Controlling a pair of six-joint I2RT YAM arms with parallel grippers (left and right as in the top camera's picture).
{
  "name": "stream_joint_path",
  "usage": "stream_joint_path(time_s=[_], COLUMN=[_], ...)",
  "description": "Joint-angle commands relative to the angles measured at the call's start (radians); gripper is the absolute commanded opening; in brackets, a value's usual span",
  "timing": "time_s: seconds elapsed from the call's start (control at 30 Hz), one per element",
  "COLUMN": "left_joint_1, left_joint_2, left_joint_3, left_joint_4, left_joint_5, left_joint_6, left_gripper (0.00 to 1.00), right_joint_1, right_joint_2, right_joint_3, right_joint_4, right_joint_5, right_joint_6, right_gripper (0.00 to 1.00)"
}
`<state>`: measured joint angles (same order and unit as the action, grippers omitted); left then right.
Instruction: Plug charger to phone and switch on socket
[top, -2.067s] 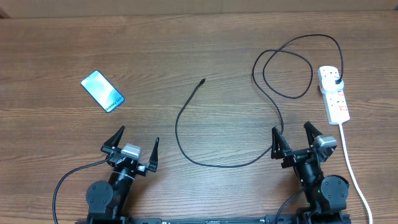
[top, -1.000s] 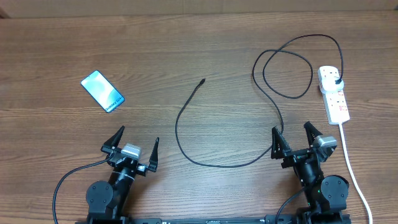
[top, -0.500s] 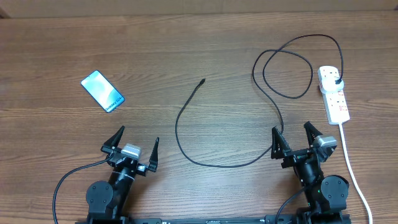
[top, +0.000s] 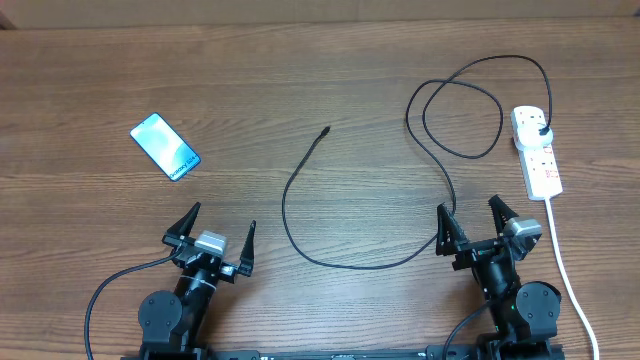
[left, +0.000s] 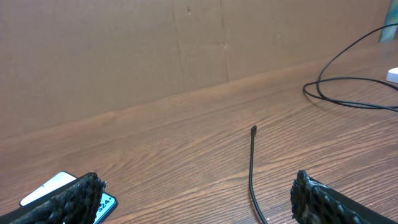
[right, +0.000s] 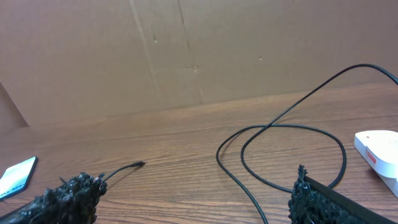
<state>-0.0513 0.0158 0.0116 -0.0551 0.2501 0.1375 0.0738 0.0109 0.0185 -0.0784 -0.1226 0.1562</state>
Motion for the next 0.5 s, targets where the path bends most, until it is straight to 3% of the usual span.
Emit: stream_joint_path(time_s=[0.0,0.47], left_joint_1=[0.007,0.007], left_joint_2=[-0.010,-0.009], left_joint_3=[-0.006,0.041], left_joint_4=[0.003,-0.026], left_joint_5=[0.005,0.002], left_joint_6=[-0.015,-0.048], left_gripper=[1.00,1.00], right_joint_1=[0.005,0.005], right_joint_2=[-0.008,-0.008], right_joint_3=[-0.011,-0.011], right_joint_4=[0.005,0.005], right_joint_5=[0.009,0.009], right_joint_6=[-0.005,-0.005], right_gripper=[1.00,1.00])
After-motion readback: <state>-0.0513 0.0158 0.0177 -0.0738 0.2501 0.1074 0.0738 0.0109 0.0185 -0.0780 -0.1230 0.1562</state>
